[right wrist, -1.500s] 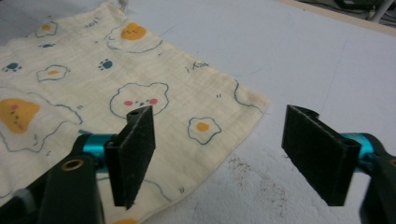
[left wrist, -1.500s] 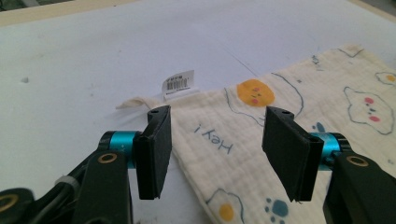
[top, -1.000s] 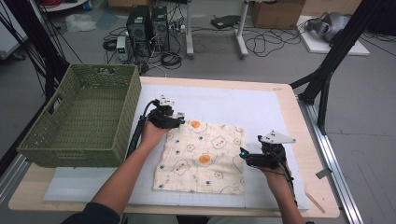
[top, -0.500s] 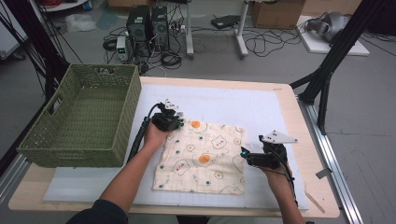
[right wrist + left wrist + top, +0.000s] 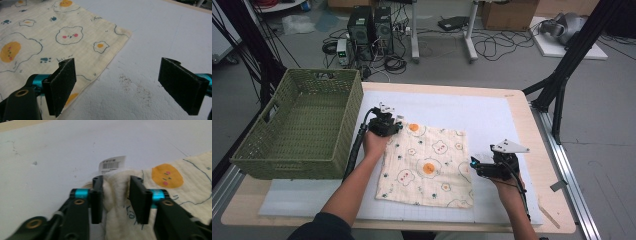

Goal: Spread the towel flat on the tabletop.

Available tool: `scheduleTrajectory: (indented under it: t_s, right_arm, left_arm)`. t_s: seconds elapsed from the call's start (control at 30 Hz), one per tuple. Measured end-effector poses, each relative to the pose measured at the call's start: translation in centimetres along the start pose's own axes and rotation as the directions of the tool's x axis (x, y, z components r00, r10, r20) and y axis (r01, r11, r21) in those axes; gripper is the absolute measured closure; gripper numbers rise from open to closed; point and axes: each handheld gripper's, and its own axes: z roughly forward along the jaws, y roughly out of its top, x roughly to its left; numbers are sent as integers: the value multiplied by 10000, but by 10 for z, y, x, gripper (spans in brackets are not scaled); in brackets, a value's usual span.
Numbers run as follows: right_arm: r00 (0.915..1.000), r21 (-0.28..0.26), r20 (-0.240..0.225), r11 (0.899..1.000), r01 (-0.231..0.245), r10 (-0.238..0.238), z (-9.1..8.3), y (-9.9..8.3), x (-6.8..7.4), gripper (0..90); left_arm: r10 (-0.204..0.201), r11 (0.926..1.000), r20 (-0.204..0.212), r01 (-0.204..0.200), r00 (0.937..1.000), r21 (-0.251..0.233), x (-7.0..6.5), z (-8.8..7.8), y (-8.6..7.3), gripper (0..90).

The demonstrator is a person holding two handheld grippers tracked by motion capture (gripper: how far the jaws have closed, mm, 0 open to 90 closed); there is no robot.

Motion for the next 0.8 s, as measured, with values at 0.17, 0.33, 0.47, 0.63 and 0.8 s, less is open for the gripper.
scheduleTrajectory:
  t_s: [0.17, 0.33, 0.47, 0.63, 0.8]
  right_arm:
    - [9999, 97, -71, 9999, -135, 135, 3, 1, 0, 175]
    - [9998, 288, -196, 9996, -52, 58, 18, 7, 0, 276]
    - [9995, 420, -130, 9987, -273, 279, 39, 16, -3, 386]
    - [9986, 933, 2, 9942, -529, 531, 72, 28, -9, 457]
    - [9953, 1407, 189, 9853, -969, 952, 98, 32, -18, 501]
  left_arm:
    - [-161, 9998, 644, 166, 9978, -83, 3, -9, 2, 440]
    - [-287, 9993, 795, 303, 9964, -196, 4, -18, 6, 429]
    - [-236, 9997, 868, 239, 9959, -19, 4, -22, 6, 430]
    - [-155, 9996, 1012, 132, 9947, 231, 1, -24, 5, 433]
    - [-146, 9999, 963, 147, 9952, -3, 0, -27, -1, 458]
